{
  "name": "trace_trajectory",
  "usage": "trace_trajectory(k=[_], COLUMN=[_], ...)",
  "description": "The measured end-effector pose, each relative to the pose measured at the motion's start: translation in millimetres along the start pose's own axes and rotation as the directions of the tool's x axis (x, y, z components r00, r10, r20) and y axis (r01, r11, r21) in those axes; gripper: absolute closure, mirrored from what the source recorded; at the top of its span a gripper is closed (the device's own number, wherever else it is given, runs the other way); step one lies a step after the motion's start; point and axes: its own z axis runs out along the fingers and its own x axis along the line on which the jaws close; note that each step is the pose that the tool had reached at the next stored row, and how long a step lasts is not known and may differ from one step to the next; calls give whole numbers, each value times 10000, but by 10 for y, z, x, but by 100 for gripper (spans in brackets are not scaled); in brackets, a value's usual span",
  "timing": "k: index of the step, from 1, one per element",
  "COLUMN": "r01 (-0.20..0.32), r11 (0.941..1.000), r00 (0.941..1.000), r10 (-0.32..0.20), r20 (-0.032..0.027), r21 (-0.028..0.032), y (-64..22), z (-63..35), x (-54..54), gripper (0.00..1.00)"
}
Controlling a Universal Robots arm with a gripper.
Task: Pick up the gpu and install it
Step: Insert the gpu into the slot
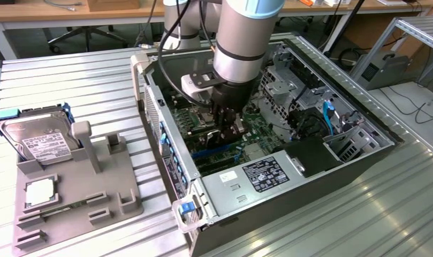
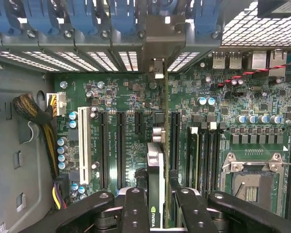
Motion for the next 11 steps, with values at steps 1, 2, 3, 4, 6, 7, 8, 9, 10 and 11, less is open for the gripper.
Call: trace_trajectory(k=[1,2,3,4,6,7,8,9,10,11], r01=[0,1,0,-1,1,0,1,1,0,0], r11=[10000,10000,10000,10000,10000,10000,10000,10000,10000,10000], r00=[10000,10000,10000,10000,10000,10000,10000,10000,10000,10000], r10=[0,-1,0,1,-1,0,-1,-1,0,0], r20=[1,2,1,0,-1,0,1,1,0,1], r21=[12,26,37,43,59,63,66,67,67,68], y=[0,0,1,4,13,15,16,17,17,17], z=[0,0,0,0,-1,0,0,1,1,1], x=[0,0,0,0,0,0,0,0,0,0], gripper=[73,73,73,73,73,73,73,73,73,73])
